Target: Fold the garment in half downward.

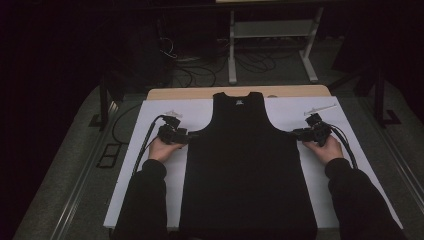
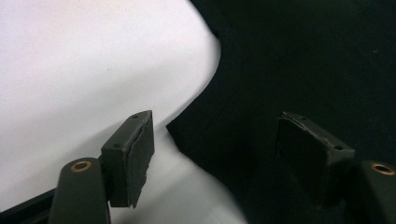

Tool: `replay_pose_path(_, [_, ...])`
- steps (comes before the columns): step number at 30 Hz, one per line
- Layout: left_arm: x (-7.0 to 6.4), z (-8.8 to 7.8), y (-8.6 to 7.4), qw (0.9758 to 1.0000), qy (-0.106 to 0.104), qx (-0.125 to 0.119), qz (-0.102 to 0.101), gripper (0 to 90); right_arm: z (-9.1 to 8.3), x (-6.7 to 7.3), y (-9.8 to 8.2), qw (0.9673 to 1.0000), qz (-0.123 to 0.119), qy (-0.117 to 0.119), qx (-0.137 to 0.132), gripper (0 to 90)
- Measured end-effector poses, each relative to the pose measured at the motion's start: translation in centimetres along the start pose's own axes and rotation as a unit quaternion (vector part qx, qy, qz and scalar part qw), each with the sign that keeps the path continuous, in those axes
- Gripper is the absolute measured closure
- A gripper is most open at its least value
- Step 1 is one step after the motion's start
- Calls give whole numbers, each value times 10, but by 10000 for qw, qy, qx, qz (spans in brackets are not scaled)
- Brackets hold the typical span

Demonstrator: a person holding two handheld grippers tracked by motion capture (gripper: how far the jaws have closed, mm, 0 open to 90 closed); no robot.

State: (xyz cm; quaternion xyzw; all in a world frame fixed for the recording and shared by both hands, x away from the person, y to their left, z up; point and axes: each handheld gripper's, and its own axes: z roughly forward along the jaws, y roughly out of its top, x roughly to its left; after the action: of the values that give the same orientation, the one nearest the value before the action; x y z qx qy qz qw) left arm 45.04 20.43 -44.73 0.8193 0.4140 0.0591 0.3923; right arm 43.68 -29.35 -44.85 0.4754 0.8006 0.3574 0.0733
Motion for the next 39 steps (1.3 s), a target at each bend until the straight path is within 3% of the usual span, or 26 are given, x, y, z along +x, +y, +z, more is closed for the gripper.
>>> replay_pose_path(5, [-1, 1, 0, 10000, 66, 16, -4, 327, 0, 0, 0, 9999, -47, 154, 60, 749])
replay_pose_path(15, [-3, 3, 0, 9998, 97, -78, -138, 502, 1, -1, -2, 9996, -83, 277, 63, 806])
replay_pose_path(17, [-6, 4, 1, 9997, 232, -57, -63, 551, 0, -1, -2, 9995, -76, 286, 56, 809])
replay_pose_path(22, [-6, 5, 1, 9991, 419, -39, -107, 726, 0, 0, -2, 9996, -121, 256, 53, 812])
replay_pose_path(26, [-11, 6, 1, 9975, 703, -12, 37, 825, 0, 1, -3, 9996, -114, 247, 17, 814])
replay_pose_path(30, [-15, 6, 2, 9966, 811, 21, 159, 860, -1, 1, -3, 9996, -129, 240, -6, 815])
replay_pose_path(34, [-14, 3, 3, 9963, 849, 27, 121, 866, -3, 2, -4, 9997, -103, 243, -18, 817])
replay_pose_path(39, [-14, -5, 5, 9968, 779, -156, 13, 867, -3, 2, -5, 9996, -70, 265, -13, 820])
